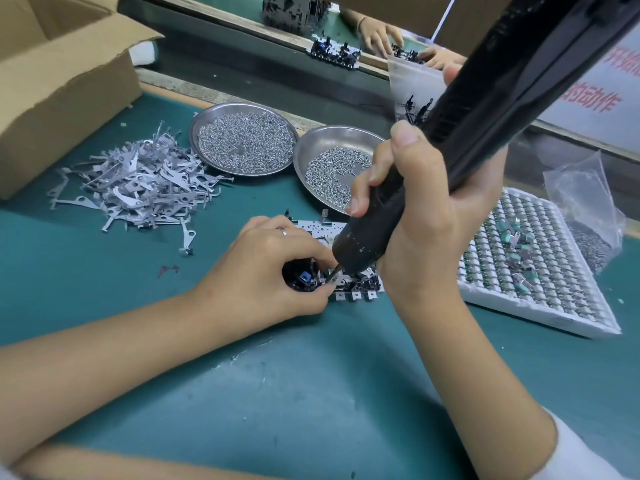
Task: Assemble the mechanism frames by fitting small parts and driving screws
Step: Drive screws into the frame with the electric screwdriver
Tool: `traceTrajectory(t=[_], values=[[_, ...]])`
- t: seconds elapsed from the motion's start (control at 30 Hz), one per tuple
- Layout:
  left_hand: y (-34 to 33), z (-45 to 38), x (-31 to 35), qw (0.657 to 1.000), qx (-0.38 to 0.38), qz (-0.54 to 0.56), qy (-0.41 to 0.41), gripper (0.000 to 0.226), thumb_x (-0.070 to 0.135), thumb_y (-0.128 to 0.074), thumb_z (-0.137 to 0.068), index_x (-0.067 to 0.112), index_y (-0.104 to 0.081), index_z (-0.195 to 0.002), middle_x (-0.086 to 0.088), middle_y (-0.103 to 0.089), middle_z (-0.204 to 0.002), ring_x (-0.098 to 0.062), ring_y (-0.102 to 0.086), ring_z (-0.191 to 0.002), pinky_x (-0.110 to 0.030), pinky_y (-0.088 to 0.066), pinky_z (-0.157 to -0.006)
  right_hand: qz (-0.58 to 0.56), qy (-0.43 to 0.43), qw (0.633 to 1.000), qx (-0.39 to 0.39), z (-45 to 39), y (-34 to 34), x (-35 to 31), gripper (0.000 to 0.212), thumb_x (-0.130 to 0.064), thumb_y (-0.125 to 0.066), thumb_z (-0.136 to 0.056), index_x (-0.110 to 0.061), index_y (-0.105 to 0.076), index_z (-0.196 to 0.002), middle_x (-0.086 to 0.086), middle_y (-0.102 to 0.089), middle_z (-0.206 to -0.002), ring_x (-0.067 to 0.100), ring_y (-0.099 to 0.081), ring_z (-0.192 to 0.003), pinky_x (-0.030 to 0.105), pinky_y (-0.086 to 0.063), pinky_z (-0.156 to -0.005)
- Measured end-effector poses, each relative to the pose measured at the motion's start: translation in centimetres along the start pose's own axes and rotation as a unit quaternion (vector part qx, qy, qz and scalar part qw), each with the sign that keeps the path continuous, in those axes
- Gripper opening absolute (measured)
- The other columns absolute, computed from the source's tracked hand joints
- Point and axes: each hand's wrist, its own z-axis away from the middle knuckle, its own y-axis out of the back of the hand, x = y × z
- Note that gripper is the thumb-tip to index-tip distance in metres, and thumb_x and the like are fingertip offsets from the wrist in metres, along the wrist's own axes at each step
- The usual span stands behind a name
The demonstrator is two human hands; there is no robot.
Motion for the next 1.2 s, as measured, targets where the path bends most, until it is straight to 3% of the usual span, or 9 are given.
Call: traceTrajectory(t=[0.07,0.27,0.73,0.93,1.0,1.2], values=[[0.0,0.0,0.0,1.000,0.000,0.002,0.000,0.017,0.031,-0.073,-0.066,0.026,-0.072,-0.082,0.033,-0.053,-0.072,-0.002,-0.048,-0.079,-0.025,-0.035,-0.086,-0.041,-0.005,0.998,-0.046,0.0,0.2,-0.2,0.022,-0.001,-0.054,-0.082,-0.008,-0.037,-0.095,-0.002,-0.045,-0.051,0.020,-0.042,-0.034,0.025,-0.037,-0.043],[0.1,0.0,0.2,1.000,-0.002,0.007,-0.003,0.026,0.044,-0.061,-0.068,0.026,-0.072,-0.082,0.033,-0.053,-0.073,-0.005,-0.049,-0.079,-0.025,-0.036,-0.086,-0.044,-0.010,0.998,-0.048,-0.1,0.0,-0.5,0.022,0.001,-0.052,-0.082,-0.005,-0.037,-0.098,0.001,-0.043,-0.051,0.019,-0.040,-0.033,0.024,-0.036,-0.041],[0.1,-0.1,0.2,1.000,0.002,0.010,-0.003,0.027,0.045,-0.059,-0.066,0.024,-0.071,-0.079,0.033,-0.052,-0.072,-0.002,-0.047,-0.079,-0.026,-0.037,-0.085,-0.068,0.004,0.995,-0.078,0.1,-0.2,-0.4,0.022,0.006,-0.048,-0.083,-0.004,-0.033,-0.096,-0.002,-0.042,-0.048,0.022,-0.036,-0.033,0.026,-0.035,-0.040],[0.1,-0.1,0.4,1.000,0.002,0.012,0.000,0.014,0.035,-0.071,-0.065,0.032,-0.066,-0.078,0.033,-0.052,-0.071,-0.002,-0.047,-0.078,-0.028,-0.037,-0.084,-0.054,-0.005,0.996,-0.068,0.0,-0.2,-0.6,0.023,0.003,-0.050,-0.083,-0.010,-0.038,-0.097,-0.001,-0.044,-0.050,0.020,-0.038,-0.033,0.025,-0.036,-0.041],[0.1,-0.1,0.5,1.000,0.003,0.016,0.006,0.020,0.028,-0.073,-0.064,0.037,-0.064,-0.080,0.031,-0.056,-0.075,-0.002,-0.049,-0.080,-0.029,-0.038,-0.086,-0.050,-0.005,0.997,-0.058,-0.2,0.1,-0.8,0.023,0.002,-0.053,-0.082,-0.013,-0.040,-0.095,0.002,-0.044,-0.050,0.019,-0.041,-0.033,0.024,-0.037,-0.041],[0.1,0.1,0.5,1.000,0.000,0.009,0.022,0.020,0.028,-0.073,-0.065,0.024,-0.075,-0.084,0.018,-0.067,-0.078,-0.008,-0.055,-0.080,-0.031,-0.039,-0.088,-0.051,0.006,0.998,-0.030,-1.1,0.9,-0.6,0.025,0.001,-0.052,-0.083,-0.012,-0.042,-0.101,0.001,-0.043,-0.050,0.016,-0.044,-0.034,0.023,-0.037,-0.042]])
